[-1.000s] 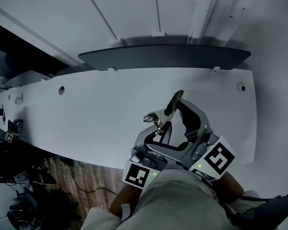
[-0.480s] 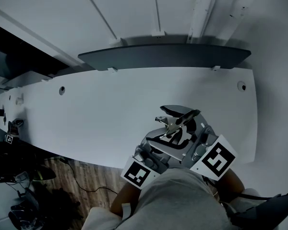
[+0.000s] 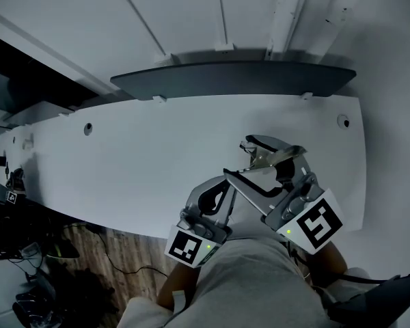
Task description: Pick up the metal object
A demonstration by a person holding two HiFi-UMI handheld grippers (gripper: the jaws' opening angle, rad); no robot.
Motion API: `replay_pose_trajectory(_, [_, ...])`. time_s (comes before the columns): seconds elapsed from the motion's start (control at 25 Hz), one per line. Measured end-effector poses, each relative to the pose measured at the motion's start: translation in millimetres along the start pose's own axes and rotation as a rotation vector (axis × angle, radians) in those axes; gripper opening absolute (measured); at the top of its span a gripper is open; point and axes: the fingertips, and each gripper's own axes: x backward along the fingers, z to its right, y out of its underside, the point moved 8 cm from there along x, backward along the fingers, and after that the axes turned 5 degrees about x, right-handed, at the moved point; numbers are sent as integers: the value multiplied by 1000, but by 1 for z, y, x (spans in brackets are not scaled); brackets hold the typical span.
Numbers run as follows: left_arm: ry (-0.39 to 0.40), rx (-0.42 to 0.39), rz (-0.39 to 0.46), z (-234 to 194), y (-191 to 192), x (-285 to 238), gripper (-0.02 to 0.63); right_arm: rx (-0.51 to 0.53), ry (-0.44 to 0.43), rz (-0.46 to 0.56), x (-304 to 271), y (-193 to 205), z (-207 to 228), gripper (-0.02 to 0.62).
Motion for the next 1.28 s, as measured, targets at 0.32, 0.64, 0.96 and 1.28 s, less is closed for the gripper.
replay_pose_trajectory(0.32, [-245, -13, -148, -12, 18, -8, 2, -28, 96, -53, -11, 12, -10, 247])
replay_pose_trajectory(0.64, [-263, -51, -157, -11, 16, -9, 2, -2, 140, -35, -9, 10, -6, 244])
replay_pose_trajectory(0.96, [-277, -69, -112, -7, 2, -10, 0, 6, 140, -34, -10, 9, -20, 244])
replay_pose_trajectory(1.28, [-267, -67, -114, -5, 0, -8, 0, 14, 141, -30, -10, 5, -22, 244])
